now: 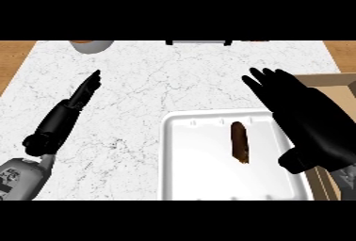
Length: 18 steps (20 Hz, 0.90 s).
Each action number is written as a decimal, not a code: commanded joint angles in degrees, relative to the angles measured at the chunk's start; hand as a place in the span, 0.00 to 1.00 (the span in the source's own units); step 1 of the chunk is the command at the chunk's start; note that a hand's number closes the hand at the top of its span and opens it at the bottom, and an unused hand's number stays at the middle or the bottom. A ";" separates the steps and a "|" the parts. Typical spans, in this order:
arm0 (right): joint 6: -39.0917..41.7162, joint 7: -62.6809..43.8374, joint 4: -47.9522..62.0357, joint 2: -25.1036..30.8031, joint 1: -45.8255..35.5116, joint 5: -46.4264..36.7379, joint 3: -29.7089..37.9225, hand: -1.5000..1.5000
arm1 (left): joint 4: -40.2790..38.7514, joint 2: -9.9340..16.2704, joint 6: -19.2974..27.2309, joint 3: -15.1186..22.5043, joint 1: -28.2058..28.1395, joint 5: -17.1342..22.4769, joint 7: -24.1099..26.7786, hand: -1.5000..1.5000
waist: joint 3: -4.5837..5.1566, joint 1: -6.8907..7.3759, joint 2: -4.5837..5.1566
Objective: Pick the sweet potato from the tray and place it in the cardboard box
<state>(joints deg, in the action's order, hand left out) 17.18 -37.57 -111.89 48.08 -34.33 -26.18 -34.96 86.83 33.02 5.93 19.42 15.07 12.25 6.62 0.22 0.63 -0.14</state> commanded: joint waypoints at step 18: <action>27.09 -33.88 23.60 -32.86 -10.90 -0.65 -18.37 0.00 | -1.82 -0.44 -3.74 -3.67 1.31 0.26 -0.36 0.50 | -0.08 -0.38 -0.13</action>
<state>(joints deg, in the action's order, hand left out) 37.61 -58.39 -91.94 20.78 -44.44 -26.47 -52.07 85.08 31.93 3.61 17.27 15.76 11.34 7.06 0.18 0.62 -0.17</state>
